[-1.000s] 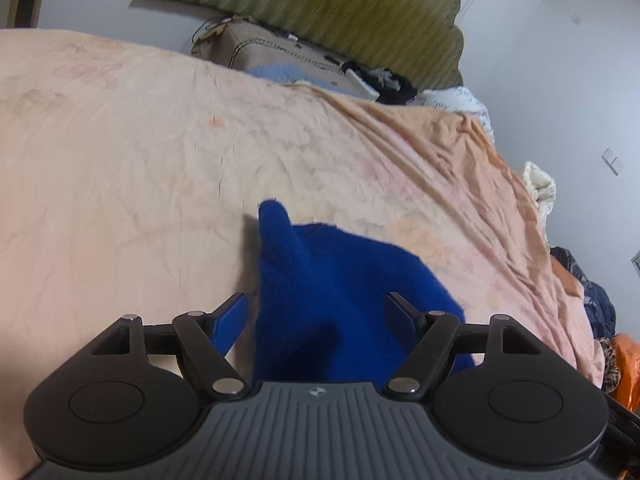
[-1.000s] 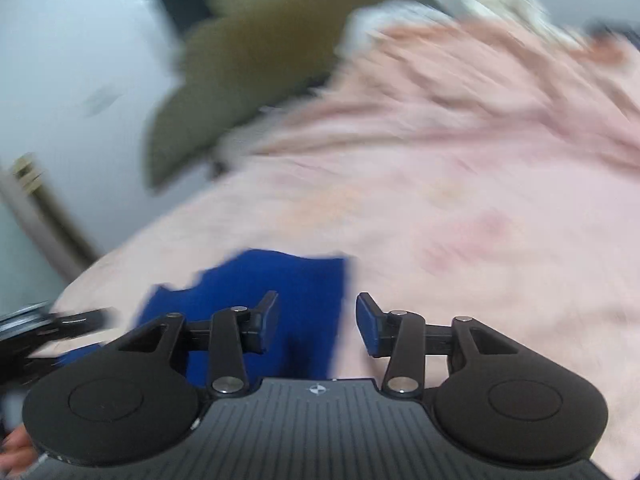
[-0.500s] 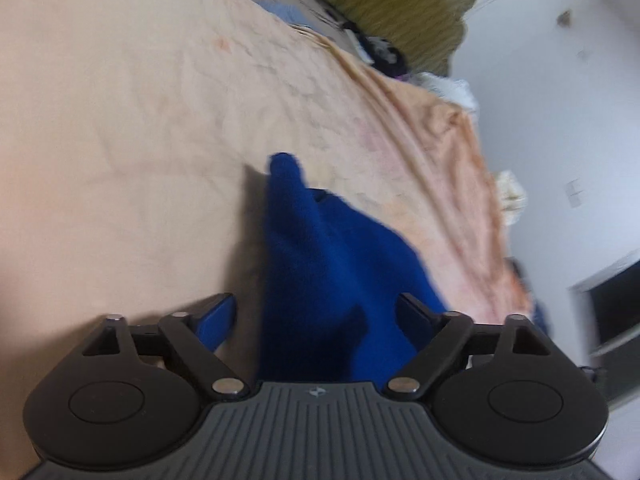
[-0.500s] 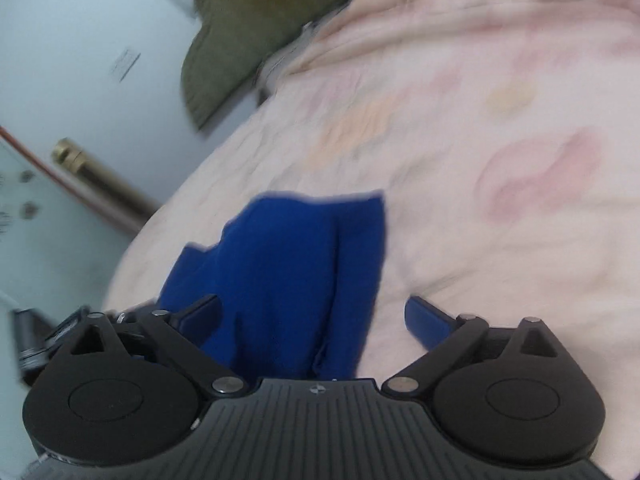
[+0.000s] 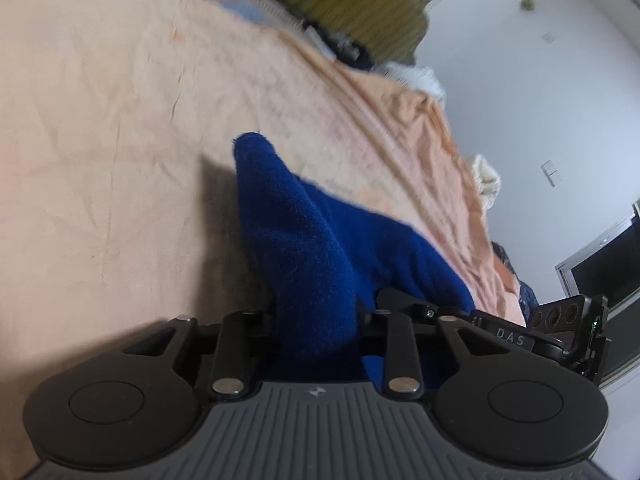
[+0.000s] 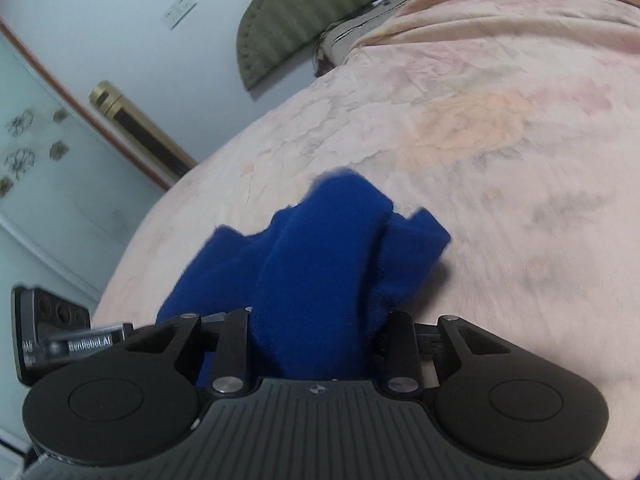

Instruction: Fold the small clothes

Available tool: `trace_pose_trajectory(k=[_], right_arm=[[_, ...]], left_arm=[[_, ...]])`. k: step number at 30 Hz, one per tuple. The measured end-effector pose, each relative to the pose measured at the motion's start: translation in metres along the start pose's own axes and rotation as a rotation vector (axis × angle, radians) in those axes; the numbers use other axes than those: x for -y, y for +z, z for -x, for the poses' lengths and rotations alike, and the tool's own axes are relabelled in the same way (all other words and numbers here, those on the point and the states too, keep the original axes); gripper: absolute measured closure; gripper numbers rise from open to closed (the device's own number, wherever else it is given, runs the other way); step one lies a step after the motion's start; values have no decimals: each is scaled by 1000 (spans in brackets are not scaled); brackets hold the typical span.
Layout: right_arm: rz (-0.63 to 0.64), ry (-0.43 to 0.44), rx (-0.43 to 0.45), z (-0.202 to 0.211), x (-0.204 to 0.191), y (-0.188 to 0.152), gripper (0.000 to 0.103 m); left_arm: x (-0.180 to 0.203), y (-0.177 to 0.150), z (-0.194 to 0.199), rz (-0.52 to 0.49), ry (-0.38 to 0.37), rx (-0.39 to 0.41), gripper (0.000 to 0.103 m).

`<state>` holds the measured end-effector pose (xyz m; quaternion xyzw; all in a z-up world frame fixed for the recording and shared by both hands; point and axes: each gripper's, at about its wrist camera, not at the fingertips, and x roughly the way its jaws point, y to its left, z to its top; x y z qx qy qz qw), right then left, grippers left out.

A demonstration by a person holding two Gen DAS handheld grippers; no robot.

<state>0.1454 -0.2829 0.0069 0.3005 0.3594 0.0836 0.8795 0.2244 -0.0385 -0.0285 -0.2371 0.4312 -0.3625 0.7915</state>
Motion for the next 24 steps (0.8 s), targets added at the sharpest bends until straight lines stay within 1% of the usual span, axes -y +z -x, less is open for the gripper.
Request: trace_pose_trajectory(k=[2,3,4,6,9,11,12,14,15,16,18,20,22,24], right_arm=[[34,3,26,11,-20,-2,73],[44,19,41,11,-29,-3,74],[60,41,59,19,-40,-3,74],[100,80,92,40,-63,-6,74],[138,174,122,81,-97,-15,74],[146,255,129,102,-114,-19,74],[148,308,128,111,-122,-21,74],[144,384,122,120,-132,-19,74],[149,408,116,118,-135,-15,74],[156,404,116,113,-136,-10,74],[177,342,105,94,-135,-2,74],[189,278,69,58,-130,5,74],[212,184,30,20,-125,8,74],[255,103,-4,-14,-122,8,73]], left_arm=[[20,-6,19,-90,23,56,76],[32,-10,34,-142,39,89,76],[42,-14,48,-181,49,117,76],[60,-22,81,-238,45,175,76],[76,-32,135,-274,19,236,76],[83,-36,169,-274,-4,261,76],[86,-36,183,-272,-13,273,76],[90,-31,206,-269,-28,293,76],[90,-28,210,-268,-24,294,76],[89,-22,210,-263,-8,298,76],[79,-11,197,-274,47,279,76],[63,1,169,-282,139,237,76],[43,9,136,-315,245,192,76],[22,17,99,-339,336,143,75]])
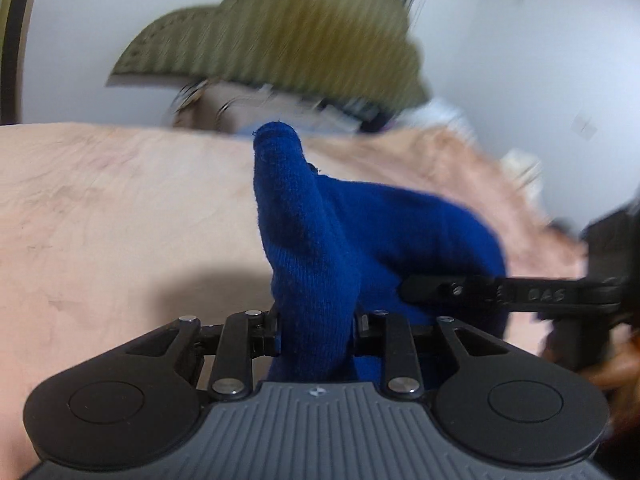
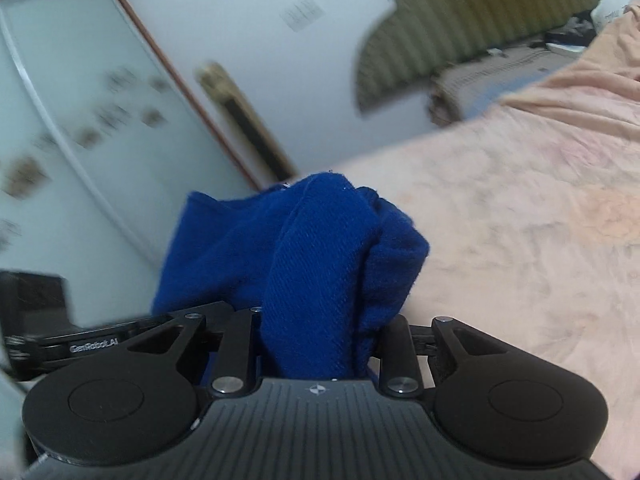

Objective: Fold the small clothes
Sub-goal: 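Lower the folded sweater and open both grippers to release it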

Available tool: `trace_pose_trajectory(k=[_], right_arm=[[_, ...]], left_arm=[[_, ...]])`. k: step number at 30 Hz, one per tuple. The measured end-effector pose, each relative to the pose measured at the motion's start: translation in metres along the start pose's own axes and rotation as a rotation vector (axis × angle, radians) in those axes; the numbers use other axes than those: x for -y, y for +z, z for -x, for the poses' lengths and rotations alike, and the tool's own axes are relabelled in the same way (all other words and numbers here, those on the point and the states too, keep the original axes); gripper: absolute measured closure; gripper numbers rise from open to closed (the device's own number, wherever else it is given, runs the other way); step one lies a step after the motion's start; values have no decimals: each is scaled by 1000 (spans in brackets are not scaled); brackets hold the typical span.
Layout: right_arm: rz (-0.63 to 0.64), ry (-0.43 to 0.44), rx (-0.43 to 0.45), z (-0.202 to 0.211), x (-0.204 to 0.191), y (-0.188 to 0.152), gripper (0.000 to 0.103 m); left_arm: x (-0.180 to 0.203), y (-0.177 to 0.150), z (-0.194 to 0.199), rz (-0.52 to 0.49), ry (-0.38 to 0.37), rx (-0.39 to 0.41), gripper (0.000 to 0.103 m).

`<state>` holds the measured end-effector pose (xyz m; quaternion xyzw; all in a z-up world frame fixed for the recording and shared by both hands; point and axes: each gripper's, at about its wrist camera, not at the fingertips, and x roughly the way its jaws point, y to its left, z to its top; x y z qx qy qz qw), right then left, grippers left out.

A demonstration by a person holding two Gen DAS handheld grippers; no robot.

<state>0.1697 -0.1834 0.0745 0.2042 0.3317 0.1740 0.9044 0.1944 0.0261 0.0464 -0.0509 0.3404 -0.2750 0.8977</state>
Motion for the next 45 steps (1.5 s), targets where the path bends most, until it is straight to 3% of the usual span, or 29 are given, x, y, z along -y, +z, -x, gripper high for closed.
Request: trace_pose_trajectory(k=[2,3,4,6,8,10,13,15,16,18,19,21,23,26,28,33,37,39,45], right_arm=[[12,-97,-48,-31,11,-3,62],[7,-161,-69,-38,16,-4,62],[11,-211,-84,-43,18,-7,61],[57,-277,-51,-30,16,-15,48],[116,-395,3,-12,6,-24,38],[187,-469,58,9,-15,-36,37],[289,-298,72,29,-48,-61,38],[352,-232,20,25,-62,-78,36],[363,-249,-16,19,-63,-85,33],[323,-378,-75,4,-51,-93,32],[270,-435,-83,4,-44,-94,30],[174,-390,-21,23,-45,-95,30],[178,-346,22,39,-58,-102,26],[241,-376,-37,34,-61,-120,10],[219,-461,-95,25,-50,-126,14],[143,-463,10,51,-54,-131,10],[153,-517,-64,42,-51,-145,7],[95,-517,-39,52,-51,-145,7],[109,-479,-5,65,-73,-149,4]], left_arm=[[-12,-2,-32,6,43,-76,73],[-18,-3,-43,17,81,-109,72],[-22,-4,-46,34,99,-122,62],[-29,-6,-37,73,112,-93,48],[-25,-8,-19,60,192,-58,28],[-15,-16,5,32,252,-13,27],[-3,-27,30,29,259,1,23],[3,-38,35,10,258,-1,18],[7,-45,30,-13,283,-19,18],[10,-56,15,-40,366,-82,18],[9,-58,17,-16,366,-91,18],[10,-58,31,35,348,-70,18],[17,-63,39,31,392,-60,18],[28,-76,39,11,427,-86,18],[34,-82,39,-1,429,-106,18],[48,-100,50,-43,488,-107,17],[54,-108,56,-23,486,-113,17],[56,-111,61,-32,491,-111,17],[59,-119,66,-22,487,-112,17]])
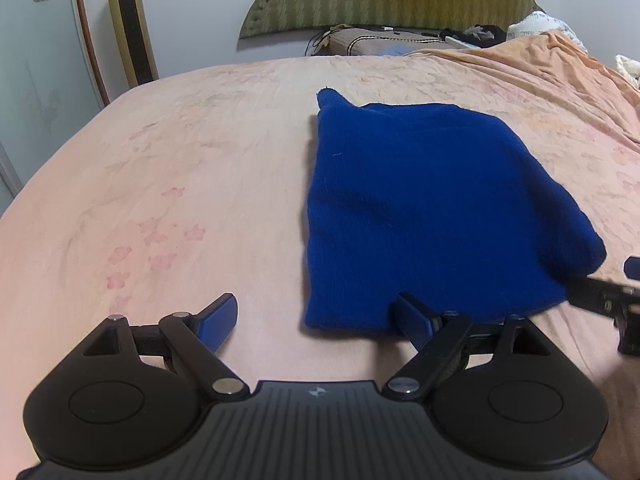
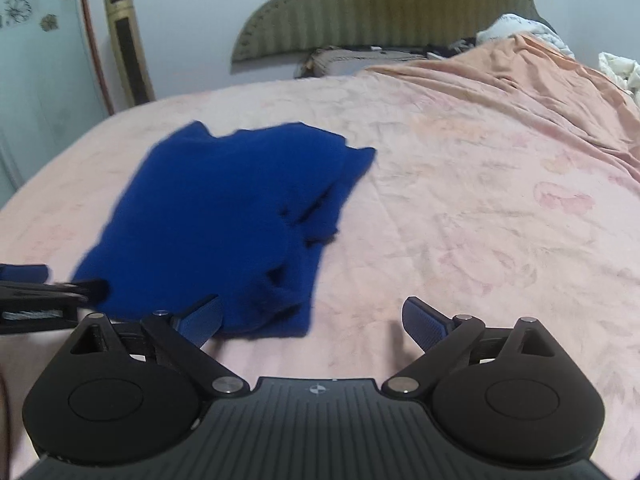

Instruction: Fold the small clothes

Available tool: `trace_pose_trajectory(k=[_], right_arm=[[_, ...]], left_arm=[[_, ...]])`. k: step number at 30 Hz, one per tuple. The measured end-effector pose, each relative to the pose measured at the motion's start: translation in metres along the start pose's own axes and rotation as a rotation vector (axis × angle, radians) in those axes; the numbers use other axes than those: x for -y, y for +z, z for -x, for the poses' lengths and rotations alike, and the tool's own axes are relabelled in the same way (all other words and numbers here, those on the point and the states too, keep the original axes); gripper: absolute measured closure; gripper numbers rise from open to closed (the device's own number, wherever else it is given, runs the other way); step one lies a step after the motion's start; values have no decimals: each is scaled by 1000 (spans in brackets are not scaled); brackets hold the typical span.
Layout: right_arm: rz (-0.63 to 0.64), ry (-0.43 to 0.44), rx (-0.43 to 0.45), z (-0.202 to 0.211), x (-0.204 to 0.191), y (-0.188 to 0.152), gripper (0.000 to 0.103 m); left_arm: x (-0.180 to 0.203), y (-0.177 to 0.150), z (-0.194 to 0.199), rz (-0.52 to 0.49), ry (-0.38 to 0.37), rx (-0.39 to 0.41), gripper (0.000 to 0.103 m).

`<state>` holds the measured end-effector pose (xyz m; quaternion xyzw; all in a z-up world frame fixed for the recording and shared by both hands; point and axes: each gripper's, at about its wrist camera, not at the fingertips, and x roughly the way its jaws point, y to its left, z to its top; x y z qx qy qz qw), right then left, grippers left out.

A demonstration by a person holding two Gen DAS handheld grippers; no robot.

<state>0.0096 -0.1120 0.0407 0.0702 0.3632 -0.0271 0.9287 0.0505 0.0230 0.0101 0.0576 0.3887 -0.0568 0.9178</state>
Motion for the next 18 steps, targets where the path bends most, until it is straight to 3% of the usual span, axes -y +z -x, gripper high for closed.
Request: trace_pose_trajectory(k=[18], right_arm=[[77,3,-40,14,-34,-27,2]], left_arm=[[2,-29,16,5,15,-24,16]])
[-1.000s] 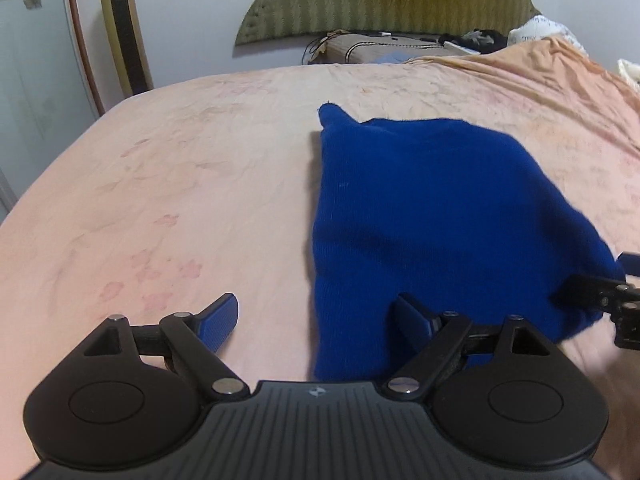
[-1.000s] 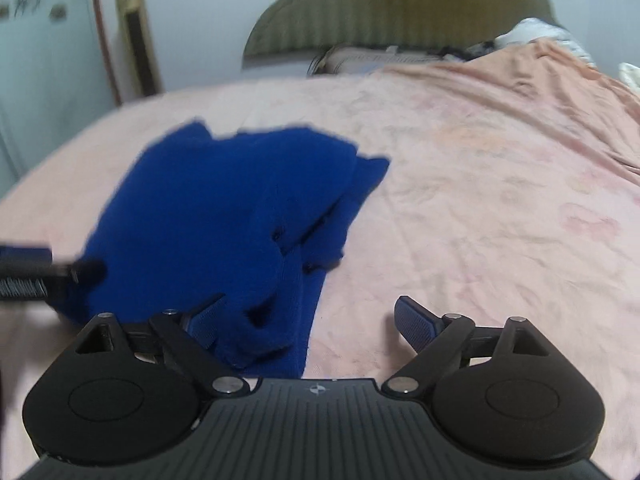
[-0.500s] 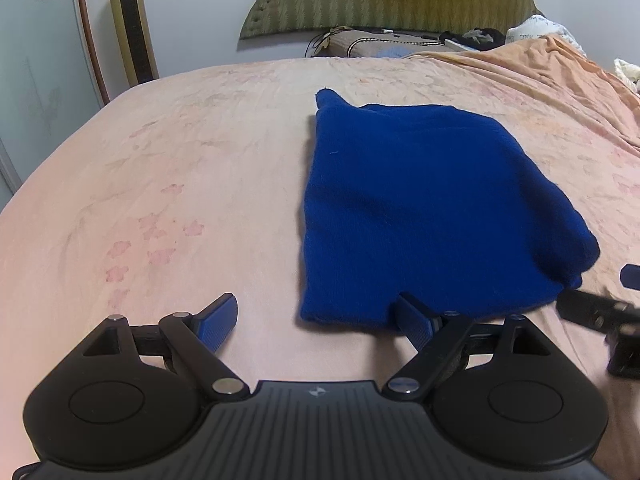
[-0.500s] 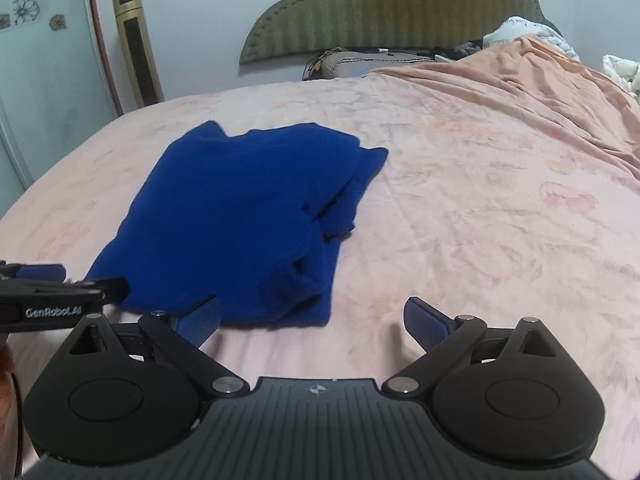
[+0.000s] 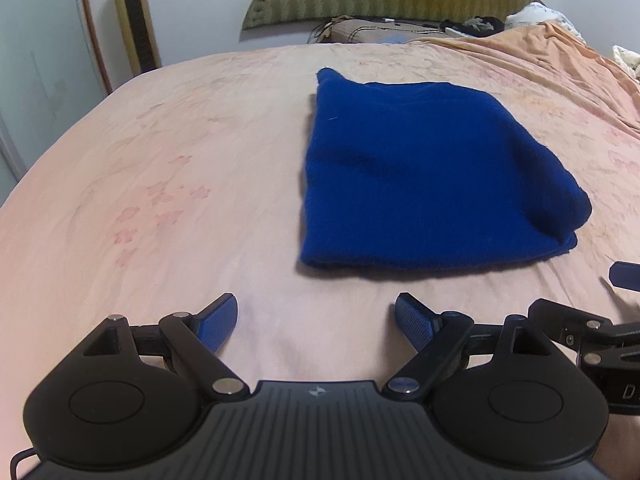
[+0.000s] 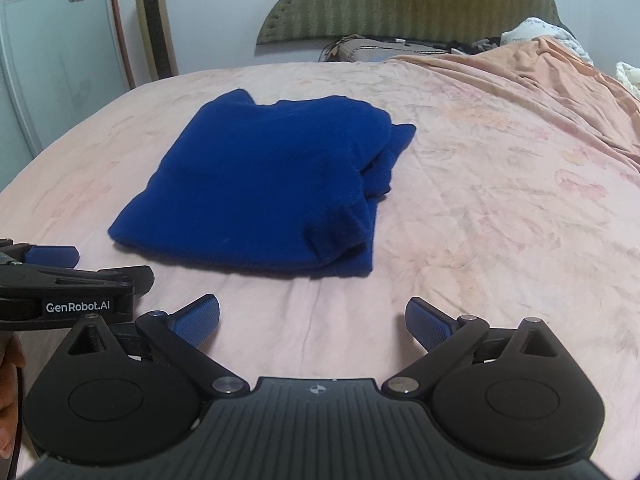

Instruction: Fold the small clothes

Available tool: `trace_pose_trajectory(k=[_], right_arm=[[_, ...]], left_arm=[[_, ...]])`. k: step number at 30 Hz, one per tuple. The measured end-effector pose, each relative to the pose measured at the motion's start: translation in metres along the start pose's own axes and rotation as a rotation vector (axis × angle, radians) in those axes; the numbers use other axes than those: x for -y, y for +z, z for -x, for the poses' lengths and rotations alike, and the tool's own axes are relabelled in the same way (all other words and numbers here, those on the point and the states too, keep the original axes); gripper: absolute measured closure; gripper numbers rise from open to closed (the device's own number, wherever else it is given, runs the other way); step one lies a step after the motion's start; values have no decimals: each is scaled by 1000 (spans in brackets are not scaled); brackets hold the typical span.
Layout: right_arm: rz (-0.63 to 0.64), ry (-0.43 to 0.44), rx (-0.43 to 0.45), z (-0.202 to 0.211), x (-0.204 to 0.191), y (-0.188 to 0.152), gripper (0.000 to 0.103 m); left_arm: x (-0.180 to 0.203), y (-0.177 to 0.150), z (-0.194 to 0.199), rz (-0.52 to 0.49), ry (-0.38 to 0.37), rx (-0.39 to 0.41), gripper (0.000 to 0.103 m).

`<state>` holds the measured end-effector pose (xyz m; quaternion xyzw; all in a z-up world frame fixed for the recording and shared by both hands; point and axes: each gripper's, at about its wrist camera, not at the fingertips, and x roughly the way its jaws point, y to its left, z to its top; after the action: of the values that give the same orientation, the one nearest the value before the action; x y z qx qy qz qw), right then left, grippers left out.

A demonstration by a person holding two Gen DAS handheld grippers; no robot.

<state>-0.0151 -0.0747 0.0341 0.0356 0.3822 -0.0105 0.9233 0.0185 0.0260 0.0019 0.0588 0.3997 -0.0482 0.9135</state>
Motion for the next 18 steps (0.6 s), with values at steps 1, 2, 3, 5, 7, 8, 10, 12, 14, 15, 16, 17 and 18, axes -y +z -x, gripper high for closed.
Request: trace_pose_trajectory(k=[1,2,3,5,7,8,10,12,14,15,16,17,18], right_arm=[[8,-2,3,2,-2,-1,2],[15,-4,5,3,-4,-2,2],[21,-5,7,4,-5,-2,2],[28,-3,9,7,-7,-3,2],[30,-4,11,9,-9,-5,2],[33,-4,12,10,-10,-6,2],[34,-10,10,12,-11,-7,2],[31,-11,9,13,-11,-9,2],[30,-14,7,14,-11,-11,2],[31,-17,7,15,-11,-11,2],[31,-19,8,15,-11,-12,2],[31,-20,8,16,-11,-13,2],[30,-22,8,16,-11,-13,2]], left_arm=[[-2,-1,1,7,2,-1,16],[-3,-2,2,13,3,-4,16],[-5,-3,2,19,5,-7,16],[-7,-5,3,28,8,-11,16],[-9,-7,4,37,10,-18,16],[-10,-9,4,39,7,-20,16],[-11,-10,5,40,5,-19,16],[-11,-11,6,38,7,-19,16],[-11,-11,7,38,8,-19,16],[-11,-11,7,38,8,-19,16],[-11,-11,7,37,9,-19,16],[-11,-12,8,35,10,-19,16],[-11,-12,8,32,11,-19,16]])
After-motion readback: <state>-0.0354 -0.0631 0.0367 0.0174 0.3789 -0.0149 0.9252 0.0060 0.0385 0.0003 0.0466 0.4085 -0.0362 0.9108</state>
